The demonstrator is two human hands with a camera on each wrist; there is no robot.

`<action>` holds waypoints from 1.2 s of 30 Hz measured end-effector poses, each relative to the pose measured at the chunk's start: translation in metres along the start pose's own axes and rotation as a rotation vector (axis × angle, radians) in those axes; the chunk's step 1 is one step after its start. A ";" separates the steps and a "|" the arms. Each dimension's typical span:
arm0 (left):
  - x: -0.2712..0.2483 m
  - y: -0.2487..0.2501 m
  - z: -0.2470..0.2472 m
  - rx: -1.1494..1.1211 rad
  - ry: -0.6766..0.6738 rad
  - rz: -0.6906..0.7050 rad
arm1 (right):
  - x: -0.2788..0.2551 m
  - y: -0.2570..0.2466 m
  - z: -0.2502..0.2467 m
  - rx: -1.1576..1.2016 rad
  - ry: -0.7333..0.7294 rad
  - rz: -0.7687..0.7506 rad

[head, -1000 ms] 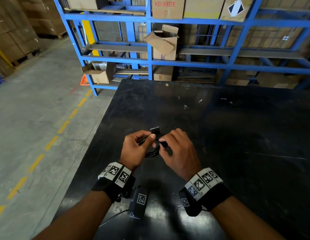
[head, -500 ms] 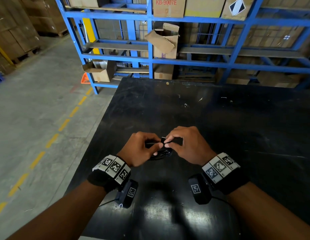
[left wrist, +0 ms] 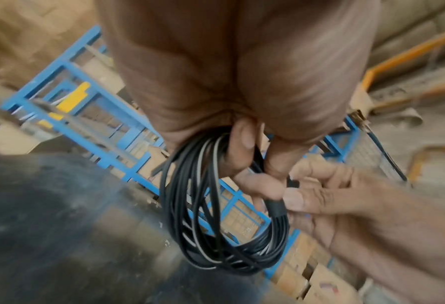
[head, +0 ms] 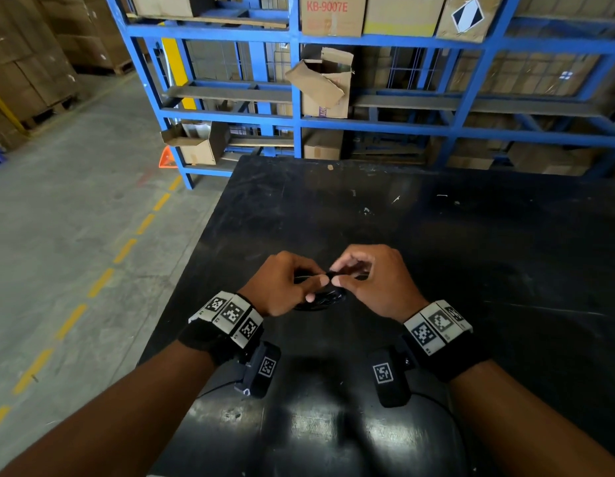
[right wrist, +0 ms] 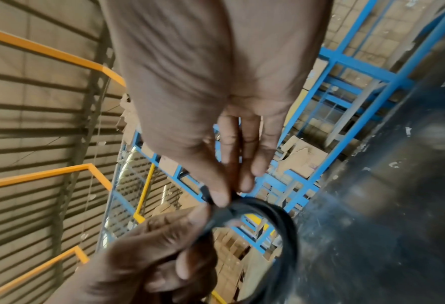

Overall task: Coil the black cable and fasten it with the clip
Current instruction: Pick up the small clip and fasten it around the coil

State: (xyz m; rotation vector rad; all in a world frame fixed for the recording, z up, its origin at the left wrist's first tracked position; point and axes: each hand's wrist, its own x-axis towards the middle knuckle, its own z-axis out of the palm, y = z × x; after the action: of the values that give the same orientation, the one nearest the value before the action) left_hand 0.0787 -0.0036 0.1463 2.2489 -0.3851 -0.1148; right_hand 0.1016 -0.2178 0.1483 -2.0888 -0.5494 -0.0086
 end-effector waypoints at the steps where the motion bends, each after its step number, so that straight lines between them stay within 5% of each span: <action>1: 0.001 -0.001 0.000 -0.091 0.050 -0.006 | 0.001 0.002 0.000 0.086 0.038 0.017; 5: 0.002 -0.001 0.008 -0.670 0.268 -0.109 | -0.004 0.003 0.008 0.474 0.155 0.295; 9: 0.003 0.004 0.024 -1.207 0.362 -0.196 | -0.016 0.002 0.042 0.675 0.006 0.467; 18: -0.003 0.005 0.037 -1.587 0.416 -0.268 | -0.005 -0.006 0.046 1.069 0.300 0.505; 24: -0.011 -0.022 0.039 -1.381 0.411 -0.320 | 0.006 0.001 0.032 0.823 0.401 0.325; 27: -0.007 -0.035 0.026 -1.120 0.413 -0.316 | 0.011 0.016 0.016 0.561 0.210 0.148; 32: 0.012 -0.023 0.018 -0.740 0.165 -0.156 | 0.018 0.023 0.003 0.265 -0.081 0.071; 36: 0.020 -0.025 0.030 -0.638 0.153 -0.045 | 0.023 0.027 0.002 0.204 -0.107 0.024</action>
State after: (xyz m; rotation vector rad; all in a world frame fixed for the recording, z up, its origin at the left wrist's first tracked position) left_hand 0.0977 -0.0167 0.1093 1.6226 -0.1791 -0.0740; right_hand 0.1324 -0.2196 0.1299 -1.9038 -0.5655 0.1680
